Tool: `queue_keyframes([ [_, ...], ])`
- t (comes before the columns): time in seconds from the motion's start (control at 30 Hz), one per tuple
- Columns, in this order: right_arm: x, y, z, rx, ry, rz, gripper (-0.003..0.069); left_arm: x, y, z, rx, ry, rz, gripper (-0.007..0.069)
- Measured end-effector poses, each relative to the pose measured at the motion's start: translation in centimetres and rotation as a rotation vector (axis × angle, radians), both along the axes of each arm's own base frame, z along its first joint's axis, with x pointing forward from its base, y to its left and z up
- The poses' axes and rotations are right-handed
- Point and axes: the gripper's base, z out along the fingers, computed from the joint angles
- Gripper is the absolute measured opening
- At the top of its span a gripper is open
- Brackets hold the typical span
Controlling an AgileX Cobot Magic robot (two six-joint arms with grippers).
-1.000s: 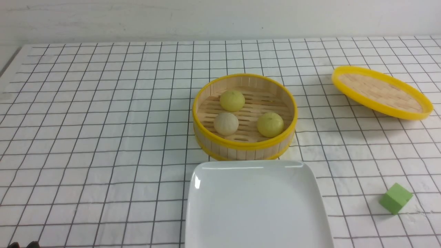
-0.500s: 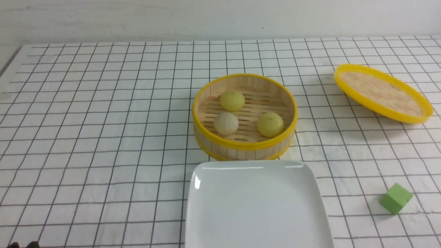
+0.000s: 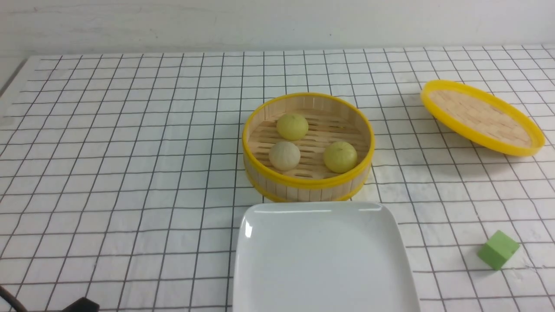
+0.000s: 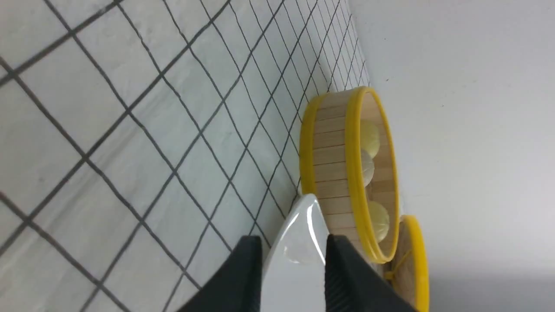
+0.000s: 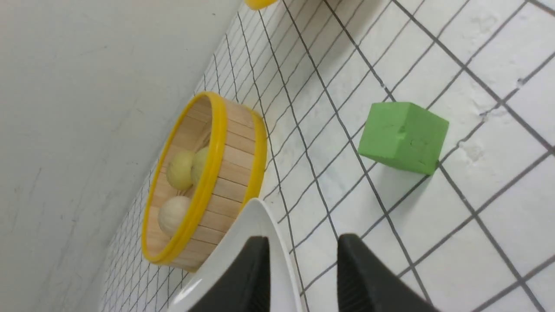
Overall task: Put the steamed buns into the plate on the white-black tablecloth.
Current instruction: 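Reach toward a bun in the bamboo steamer with the right gripper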
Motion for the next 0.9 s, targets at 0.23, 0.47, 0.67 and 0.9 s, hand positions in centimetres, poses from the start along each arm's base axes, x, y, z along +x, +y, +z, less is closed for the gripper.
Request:
queue_keyframes([
  [0.23, -0.8, -0.3, 7.1, -0.293, -0.180, 0.026, 0.0141, -1.4, -0.4, 6.7, 0.237, -0.186, -0.100, 0.0101],
  [0.47, 2.2, -1.5, 10.0, -0.694, 0.339, 0.154, -0.0014, 0.5, -0.7, 9.0, 0.515, 0.216, -0.324, 0.0002],
  [0.67, 6.9, 0.7, 8.6, -0.602, 0.600, 0.487, -0.0012, 3.7, -1.0, 7.2, 0.615, 0.518, -0.530, 0.0002],
  [0.9, 12.6, 5.6, 9.0, -0.474, 0.376, 0.893, 0.0019, 5.8, -1.5, 5.7, 0.621, 0.600, -0.657, 0.0004],
])
